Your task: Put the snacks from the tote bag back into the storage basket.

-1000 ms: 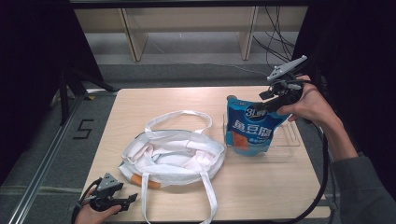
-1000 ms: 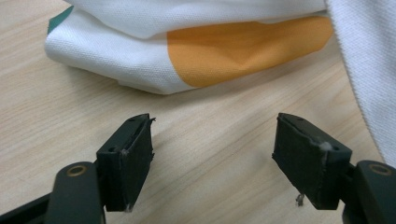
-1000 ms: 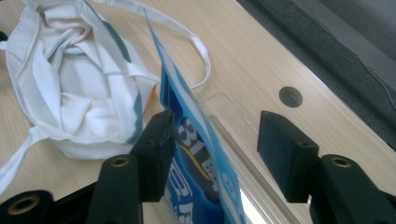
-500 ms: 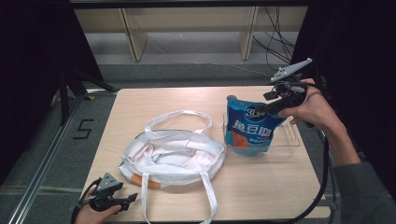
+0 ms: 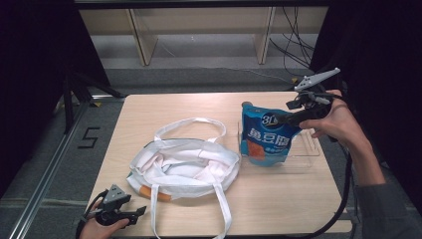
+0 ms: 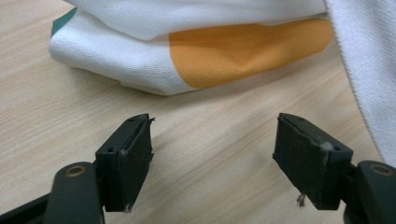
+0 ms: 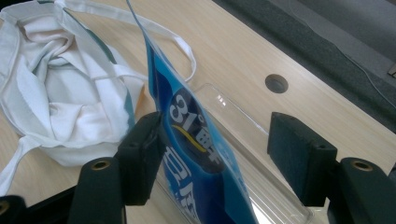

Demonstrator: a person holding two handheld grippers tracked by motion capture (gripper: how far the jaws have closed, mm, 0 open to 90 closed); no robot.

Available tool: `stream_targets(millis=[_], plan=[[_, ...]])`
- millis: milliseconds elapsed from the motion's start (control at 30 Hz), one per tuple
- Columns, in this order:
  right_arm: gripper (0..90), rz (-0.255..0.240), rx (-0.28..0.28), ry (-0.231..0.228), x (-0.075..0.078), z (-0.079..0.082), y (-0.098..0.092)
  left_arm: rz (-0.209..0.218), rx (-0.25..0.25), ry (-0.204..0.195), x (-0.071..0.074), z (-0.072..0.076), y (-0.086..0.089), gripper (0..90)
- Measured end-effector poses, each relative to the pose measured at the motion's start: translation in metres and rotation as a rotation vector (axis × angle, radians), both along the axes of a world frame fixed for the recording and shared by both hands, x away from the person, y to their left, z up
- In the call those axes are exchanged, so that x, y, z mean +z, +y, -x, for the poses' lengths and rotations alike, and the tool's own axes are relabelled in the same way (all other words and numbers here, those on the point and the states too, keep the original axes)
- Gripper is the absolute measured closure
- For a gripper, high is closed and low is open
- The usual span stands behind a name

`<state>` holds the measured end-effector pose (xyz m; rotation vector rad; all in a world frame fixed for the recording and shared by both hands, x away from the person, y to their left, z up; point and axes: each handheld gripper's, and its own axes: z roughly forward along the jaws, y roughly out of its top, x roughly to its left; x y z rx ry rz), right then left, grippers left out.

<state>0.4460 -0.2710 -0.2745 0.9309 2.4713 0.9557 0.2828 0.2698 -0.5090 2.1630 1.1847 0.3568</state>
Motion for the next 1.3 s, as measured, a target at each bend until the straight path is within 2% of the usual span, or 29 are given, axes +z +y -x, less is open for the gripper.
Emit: stream_targets(millis=[67,100,200,233,300,333,400,467,533,567,667,733,800,867,933,967,1000,1100,1133,1267,1300], plan=[[36.8,-0.022,-0.015,-0.017,-0.001,0.001,-0.001,-0.006,-0.006,-0.002,0.001,0.0,0.0,27.3],[36.7,-0.015,-0.006,-0.013,0.0,0.002,-0.004,-0.006,-0.006,-0.002,0.001,0.0,0.0,27.3],[35.4,-0.028,-0.039,0.005,0.001,0.007,-0.007,0.0,0.002,-0.002,0.0,0.0,0.0,27.0],[35.1,-0.033,-0.041,-0.022,-0.001,0.007,-0.007,-0.006,-0.002,-0.001,0.001,0.0,0.0,27.0],[35.0,-0.036,-0.058,-0.002,-0.001,0.011,-0.009,0.001,0.003,-0.002,0.0,0.0,0.0,27.0],[34.6,-0.039,-0.06,-0.017,-0.003,0.012,-0.011,-0.006,-0.003,-0.004,0.001,0.0,0.0,27.0],[34.4,-0.036,-0.053,-0.012,-0.003,0.014,-0.015,-0.004,-0.003,-0.01,0.001,0.0,0.0,27.0],[34.1,-0.056,-0.078,-0.012,-0.005,0.018,-0.015,-0.005,-0.004,-0.005,0.001,0.0,0.0,27.0],[33.7,-0.048,-0.087,-0.002,-0.005,0.021,-0.017,-0.006,-0.005,-0.005,0.001,0.0,0.0,27.0],[33.6,-0.057,-0.084,-0.027,-0.007,0.021,-0.017,-0.006,-0.004,-0.004,0.001,0.0,0.0,27.0],[33.0,-0.06,-0.085,-0.007,-0.005,0.026,-0.021,-0.005,-0.004,-0.004,0.001,0.0,0.0,27.0],[32.8,-0.072,-0.091,-0.025,-0.007,0.028,-0.022,-0.006,-0.005,-0.006,0.001,0.0,0.0,27.0],[32.7,-0.069,-0.099,-0.014,-0.008,0.031,-0.022,-0.004,-0.004,-0.007,0.001,0.0,0.0,27.0],[32.5,-0.072,-0.103,-0.023,-0.01,0.033,-0.023,-0.008,-0.007,-0.005,0.001,0.001,0.0,27.0],[32.3,-0.086,-0.106,-0.043,-0.014,0.034,-0.025,-0.007,-0.006,-0.007,0.001,0.0,0.0,27.0],[32.0,-0.086,-0.105,-0.025,-0.013,0.036,-0.026,-0.006,-0.005,-0.006,0.001,0.0,0.0,26.9],[31.8,-0.087,-0.106,-0.044,-0.015,0.037,-0.027,-0.007,-0.004,-0.005,0.001,0.0,0.0,27.0],[31.7,-0.109,-0.108,-0.047,-0.017,0.042,-0.03,-0.007,-0.005,-0.006,0.001,0.0,0.0,27.0],[31.6,-0.117,-0.113,-0.061,-0.019,0.043,-0.031,-0.005,-0.004,-0.005,0.001,0.0,0.0,26.9],[30.8,-0.12,-0.124,-0.072,-0.025,0.049,-0.035,-0.008,-0.007,-0.007,0.001,0.0,0.0,26.9],[30.7,-0.127,-0.134,-0.062,-0.026,0.051,-0.036,-0.006,-0.004,-0.008,0.001,0.0,0.0,27.0]])
